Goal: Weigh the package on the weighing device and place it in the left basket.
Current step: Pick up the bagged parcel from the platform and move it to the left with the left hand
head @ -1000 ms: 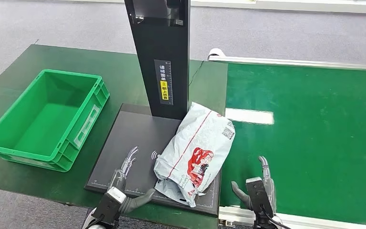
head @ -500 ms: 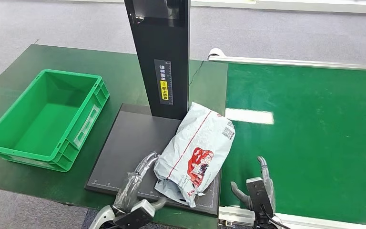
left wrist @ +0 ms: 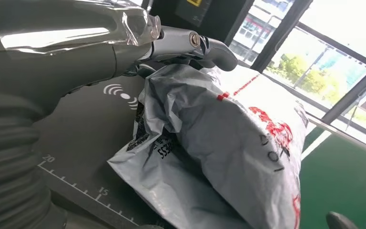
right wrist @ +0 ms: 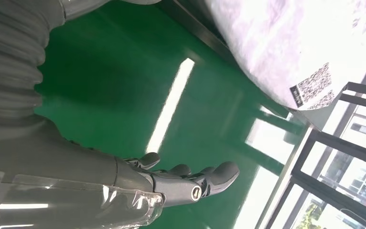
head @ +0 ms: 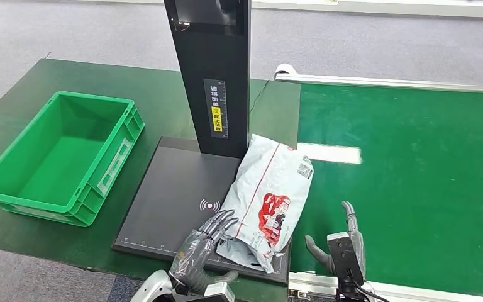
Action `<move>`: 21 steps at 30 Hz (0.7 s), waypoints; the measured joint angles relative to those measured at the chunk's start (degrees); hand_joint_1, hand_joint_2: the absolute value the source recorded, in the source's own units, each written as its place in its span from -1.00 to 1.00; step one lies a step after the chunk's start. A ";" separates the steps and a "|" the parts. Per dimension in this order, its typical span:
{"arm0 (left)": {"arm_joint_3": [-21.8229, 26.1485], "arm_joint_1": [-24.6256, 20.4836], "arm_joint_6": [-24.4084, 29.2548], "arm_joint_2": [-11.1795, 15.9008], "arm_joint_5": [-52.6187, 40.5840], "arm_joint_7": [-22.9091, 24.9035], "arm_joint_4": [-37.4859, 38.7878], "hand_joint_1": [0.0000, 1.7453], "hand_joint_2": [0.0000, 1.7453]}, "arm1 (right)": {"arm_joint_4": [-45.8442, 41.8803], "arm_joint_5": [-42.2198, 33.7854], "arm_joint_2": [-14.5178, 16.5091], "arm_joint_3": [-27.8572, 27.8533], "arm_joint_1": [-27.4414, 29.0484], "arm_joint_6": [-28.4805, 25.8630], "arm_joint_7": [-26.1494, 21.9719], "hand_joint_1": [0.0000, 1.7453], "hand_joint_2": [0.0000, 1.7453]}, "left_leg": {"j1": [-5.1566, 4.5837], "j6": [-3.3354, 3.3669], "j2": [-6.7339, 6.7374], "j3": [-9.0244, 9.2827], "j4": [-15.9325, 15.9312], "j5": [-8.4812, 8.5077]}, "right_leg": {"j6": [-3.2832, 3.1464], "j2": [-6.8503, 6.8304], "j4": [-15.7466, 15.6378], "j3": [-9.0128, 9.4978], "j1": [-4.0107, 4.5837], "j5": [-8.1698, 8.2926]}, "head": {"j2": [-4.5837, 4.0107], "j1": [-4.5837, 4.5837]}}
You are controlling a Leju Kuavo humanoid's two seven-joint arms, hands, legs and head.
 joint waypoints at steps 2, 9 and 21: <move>-0.63 -0.43 0.17 -0.01 -0.42 0.10 0.54 -1.00 1.00 | -0.27 0.00 0.03 0.05 0.09 0.06 0.00 -1.00 1.00 | 0.00 0.00 0.00 0.00 0.00 0.00 | 0.00 0.00 0.00 0.00 0.00 0.00 | 0.00 0.00; -1.84 -1.93 1.05 -0.11 -0.63 0.52 2.07 -1.00 1.00 | -1.11 0.00 0.06 0.11 0.55 0.03 0.01 -1.00 1.00 | 0.00 0.00 0.00 0.01 0.00 0.00 | 0.00 0.00 0.00 0.00 0.00 0.00 | 0.00 -0.01; -2.04 -3.05 1.98 -0.17 -0.15 2.41 3.24 1.00 1.00 | -3.22 0.14 0.56 0.14 2.04 0.12 0.28 -1.00 1.00 | 0.00 0.00 0.00 0.01 0.00 0.00 | 0.00 0.00 0.00 0.01 0.00 0.00 | 0.00 0.00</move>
